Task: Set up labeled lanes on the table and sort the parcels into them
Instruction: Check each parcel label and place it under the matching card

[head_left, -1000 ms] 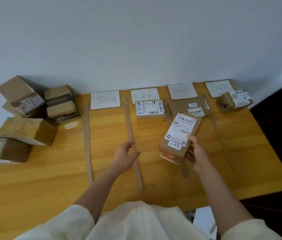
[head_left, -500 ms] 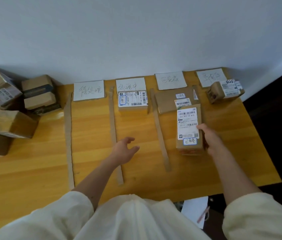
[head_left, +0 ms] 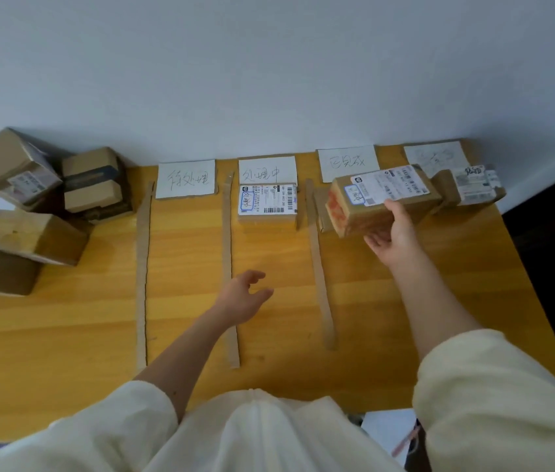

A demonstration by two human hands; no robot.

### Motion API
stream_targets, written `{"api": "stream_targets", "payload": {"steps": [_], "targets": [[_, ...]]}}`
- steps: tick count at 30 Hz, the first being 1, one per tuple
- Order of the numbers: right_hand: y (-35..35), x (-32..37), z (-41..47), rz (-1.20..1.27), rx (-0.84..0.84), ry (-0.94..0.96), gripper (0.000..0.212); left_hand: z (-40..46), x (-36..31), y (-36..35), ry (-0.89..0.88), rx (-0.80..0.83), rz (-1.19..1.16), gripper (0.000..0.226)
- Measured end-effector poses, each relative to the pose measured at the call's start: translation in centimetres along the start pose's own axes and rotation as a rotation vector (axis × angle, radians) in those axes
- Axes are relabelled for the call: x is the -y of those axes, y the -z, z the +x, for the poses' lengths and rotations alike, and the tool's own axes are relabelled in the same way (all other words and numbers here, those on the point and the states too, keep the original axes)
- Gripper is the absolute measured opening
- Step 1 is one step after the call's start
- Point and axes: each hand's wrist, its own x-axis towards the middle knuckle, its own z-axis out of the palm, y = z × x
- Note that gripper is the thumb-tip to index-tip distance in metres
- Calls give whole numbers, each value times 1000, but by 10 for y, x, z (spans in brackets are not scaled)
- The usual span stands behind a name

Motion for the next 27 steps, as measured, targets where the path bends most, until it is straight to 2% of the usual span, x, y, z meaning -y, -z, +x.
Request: {"api": "stream_targets", "payload": {"steps": [6,12,17,23,27], "targets": [[-32,3,21,53,0,-49,73,-3,7,10,26,-38,-6,53],[-34,-12,24,-3,-13,-110,65,-4,11,13,27,-59,-29,50],[-26,-22,15,-95,-17,-138,49,-5,14,12,11,-50,-31,49],[-25,-42,-6,-268,26,-137,18,-9,24,13,-15,-29,-57,49],[-40,-68,-27,-479,60,-104,17,-12,36,21,-24,-38,-76,48]]}}
